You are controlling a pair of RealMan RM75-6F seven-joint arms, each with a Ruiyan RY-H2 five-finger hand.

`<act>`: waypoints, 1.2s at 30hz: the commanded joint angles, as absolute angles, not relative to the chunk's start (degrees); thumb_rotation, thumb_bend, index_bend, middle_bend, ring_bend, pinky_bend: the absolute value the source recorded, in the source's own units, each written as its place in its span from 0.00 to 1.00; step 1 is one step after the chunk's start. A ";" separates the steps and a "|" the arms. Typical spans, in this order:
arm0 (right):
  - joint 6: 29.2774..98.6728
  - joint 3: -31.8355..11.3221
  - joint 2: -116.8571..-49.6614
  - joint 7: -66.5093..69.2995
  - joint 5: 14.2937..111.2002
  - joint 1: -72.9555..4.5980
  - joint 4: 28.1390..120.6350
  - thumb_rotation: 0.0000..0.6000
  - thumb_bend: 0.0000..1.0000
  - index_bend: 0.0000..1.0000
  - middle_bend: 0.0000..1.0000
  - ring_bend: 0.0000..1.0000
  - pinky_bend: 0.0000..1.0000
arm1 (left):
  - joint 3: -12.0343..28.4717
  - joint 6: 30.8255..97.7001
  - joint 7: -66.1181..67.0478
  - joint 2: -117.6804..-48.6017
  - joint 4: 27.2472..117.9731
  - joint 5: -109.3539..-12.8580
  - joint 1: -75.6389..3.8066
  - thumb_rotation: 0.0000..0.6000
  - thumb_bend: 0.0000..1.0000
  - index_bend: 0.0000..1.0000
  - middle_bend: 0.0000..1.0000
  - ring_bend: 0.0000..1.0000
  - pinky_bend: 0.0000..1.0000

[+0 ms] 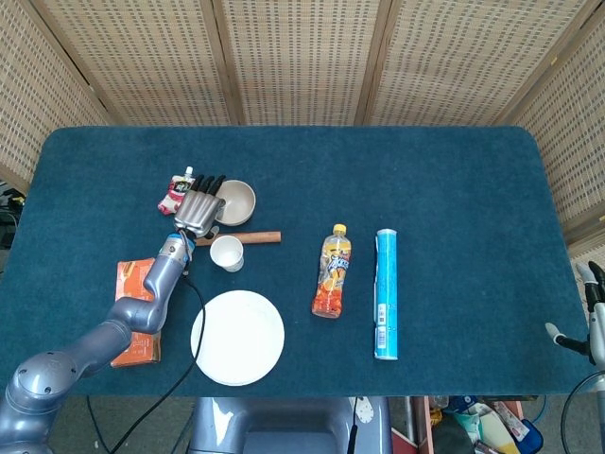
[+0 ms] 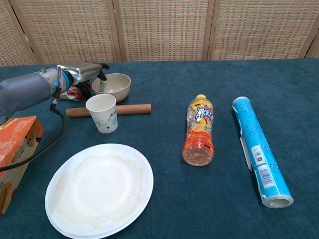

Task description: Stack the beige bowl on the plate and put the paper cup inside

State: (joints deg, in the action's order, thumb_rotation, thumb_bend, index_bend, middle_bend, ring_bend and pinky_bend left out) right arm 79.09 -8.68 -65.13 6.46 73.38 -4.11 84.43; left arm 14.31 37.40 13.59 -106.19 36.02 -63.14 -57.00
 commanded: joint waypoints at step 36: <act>82.01 -7.84 -64.12 7.16 77.55 -3.27 86.88 1.00 0.18 0.00 0.00 0.00 0.00 | 12.45 55.75 16.60 -70.63 90.83 -69.78 -43.36 1.00 0.54 0.66 0.00 0.00 0.00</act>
State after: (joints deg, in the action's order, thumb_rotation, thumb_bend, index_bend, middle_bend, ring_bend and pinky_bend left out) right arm 81.82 -7.91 -64.21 7.40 77.40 -3.36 86.70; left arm 13.48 52.46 14.58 -78.76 80.84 -68.29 -46.87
